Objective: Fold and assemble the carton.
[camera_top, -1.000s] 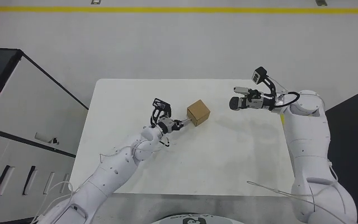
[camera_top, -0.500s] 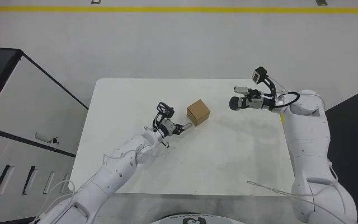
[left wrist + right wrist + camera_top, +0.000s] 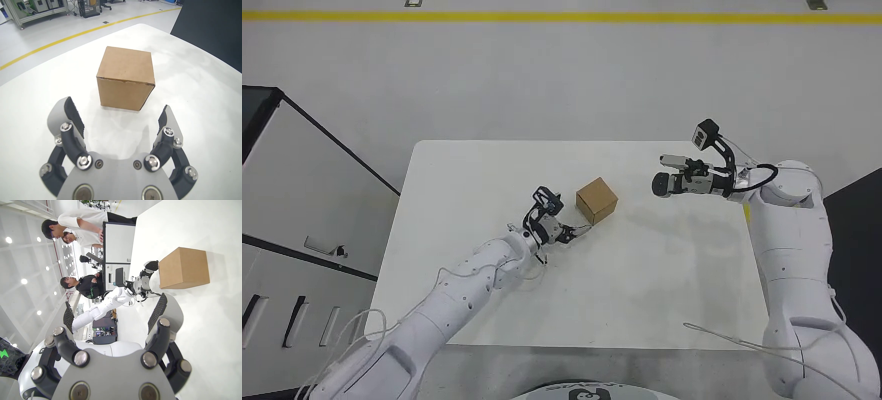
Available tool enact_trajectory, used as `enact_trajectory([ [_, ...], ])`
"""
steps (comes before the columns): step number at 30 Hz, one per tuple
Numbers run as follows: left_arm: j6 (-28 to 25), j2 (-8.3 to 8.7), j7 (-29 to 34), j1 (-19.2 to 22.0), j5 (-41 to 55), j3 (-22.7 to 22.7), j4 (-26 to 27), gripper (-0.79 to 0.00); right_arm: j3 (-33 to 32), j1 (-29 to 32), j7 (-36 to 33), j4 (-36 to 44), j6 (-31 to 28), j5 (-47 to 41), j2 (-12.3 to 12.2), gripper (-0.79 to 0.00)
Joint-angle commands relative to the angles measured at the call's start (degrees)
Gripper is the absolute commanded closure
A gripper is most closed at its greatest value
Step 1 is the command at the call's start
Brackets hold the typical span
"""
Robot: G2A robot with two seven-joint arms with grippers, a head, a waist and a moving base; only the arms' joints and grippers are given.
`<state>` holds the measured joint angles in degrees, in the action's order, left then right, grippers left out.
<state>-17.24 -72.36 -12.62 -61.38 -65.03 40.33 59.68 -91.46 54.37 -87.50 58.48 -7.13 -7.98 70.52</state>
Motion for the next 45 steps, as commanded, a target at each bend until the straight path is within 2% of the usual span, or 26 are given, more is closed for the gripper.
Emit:
enact_trajectory([
  [1,-0.4,-0.18,-0.3,0.1,-1.8,-0.6,-0.4,-0.785,0.0,0.0,0.0,0.0,0.0,0.0,0.0,-0.785],
  [6,-2.1,-1.74,-4.1,1.9,-2.0,-2.2,-3.1,-0.785,0.0,0.0,0.0,0.0,0.0,0.0,0.0,-0.785],
  [15,-1.0,-4.83,-9.5,5.3,-2.1,-4.1,-10.8,-0.785,0.0,0.0,0.0,0.0,0.0,0.0,0.0,-0.785],
  [25,-1.4,-8.07,-12.7,8.0,-1.6,-5.8,-18.0,-0.785,0.0,0.0,0.0,0.0,0.0,0.0,0.0,-0.785],
  [38,-3.2,-11.35,-15.8,10.0,-1.7,-7.2,-24.3,-0.785,0.0,0.0,0.0,0.0,0.0,0.0,0.0,-0.785],
  [39,-3.4,-11.57,-15.9,10.1,-1.7,-7.2,-24.7,-0.677,0.0,0.0,0.0,0.0,0.0,0.0,0.0,-0.785],
  [41,-3.6,-12.00,-16.3,10.3,-1.7,-7.3,-25.5,-0.640,0.0,0.0,0.0,0.0,0.0,0.0,0.0,-0.785],
  [42,-3.7,-12.19,-16.5,10.4,-1.8,-7.3,-25.9,-0.563,0.0,0.0,0.0,0.0,0.0,0.0,0.0,-0.785],
  [43,-3.7,-12.37,-16.6,10.6,-1.8,-7.3,-26.3,-0.449,0.0,0.0,0.0,0.0,0.0,0.0,0.0,-0.785],
  [44,-3.8,-12.54,-16.7,10.7,-1.8,-7.3,-26.7,-0.391,0.0,0.0,0.0,0.0,0.0,0.0,0.0,-0.785],
  [45,-3.8,-12.71,-16.8,10.8,-1.8,-7.3,-27.0,-0.369,0.0,0.0,0.0,0.0,0.0,0.0,0.0,-0.785],
])
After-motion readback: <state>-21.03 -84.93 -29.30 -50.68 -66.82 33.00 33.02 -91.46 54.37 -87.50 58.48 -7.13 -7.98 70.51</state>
